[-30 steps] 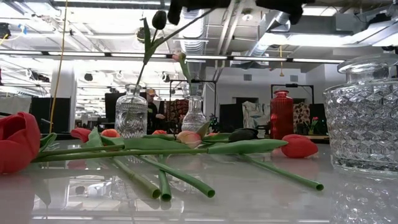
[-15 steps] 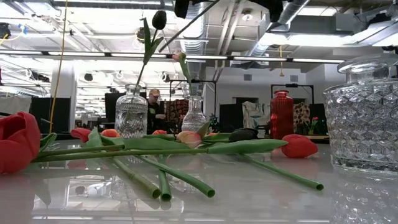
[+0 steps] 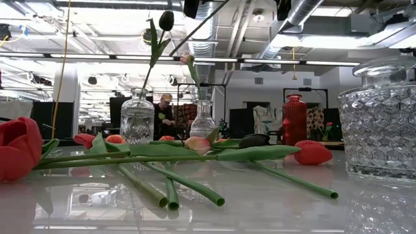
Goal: Sort flowers into vase by color
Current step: Put the pink tulip into the top transparent vase
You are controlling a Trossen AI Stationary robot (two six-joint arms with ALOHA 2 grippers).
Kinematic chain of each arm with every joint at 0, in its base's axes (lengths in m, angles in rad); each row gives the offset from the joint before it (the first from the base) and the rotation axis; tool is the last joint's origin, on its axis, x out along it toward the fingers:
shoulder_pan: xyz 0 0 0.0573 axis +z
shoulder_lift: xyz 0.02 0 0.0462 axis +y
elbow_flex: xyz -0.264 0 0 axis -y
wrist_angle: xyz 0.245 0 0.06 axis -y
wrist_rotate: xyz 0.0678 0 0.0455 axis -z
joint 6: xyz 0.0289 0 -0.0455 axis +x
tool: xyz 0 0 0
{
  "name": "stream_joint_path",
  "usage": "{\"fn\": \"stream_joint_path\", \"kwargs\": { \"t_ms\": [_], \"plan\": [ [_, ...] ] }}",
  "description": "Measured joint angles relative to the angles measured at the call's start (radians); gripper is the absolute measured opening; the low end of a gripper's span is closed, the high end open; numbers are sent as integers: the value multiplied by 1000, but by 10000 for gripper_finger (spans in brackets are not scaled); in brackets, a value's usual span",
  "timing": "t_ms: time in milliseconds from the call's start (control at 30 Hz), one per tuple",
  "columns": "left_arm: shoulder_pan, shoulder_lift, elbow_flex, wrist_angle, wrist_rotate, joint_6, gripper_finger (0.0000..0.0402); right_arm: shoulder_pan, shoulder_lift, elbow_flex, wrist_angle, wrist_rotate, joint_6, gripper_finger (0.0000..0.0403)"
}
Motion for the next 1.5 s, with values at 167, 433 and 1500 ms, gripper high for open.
{"fn": "stream_joint_path", "kwargs": {
  "t_ms": [167, 433, 1500],
  "plan": [
    [0, -5, 0, -4, -3, 35, 31, -10, 0, 0, 2, -4, 0, 35],
    [0, -100, 0, -104, -7, 92, 130, -49, 0, 29, -2, -2, 0, 47],
    [-193, -387, -291, -329, -3, -110, 151, -428, 110, 227, -213, -56, -90, 41]
  ]
}}
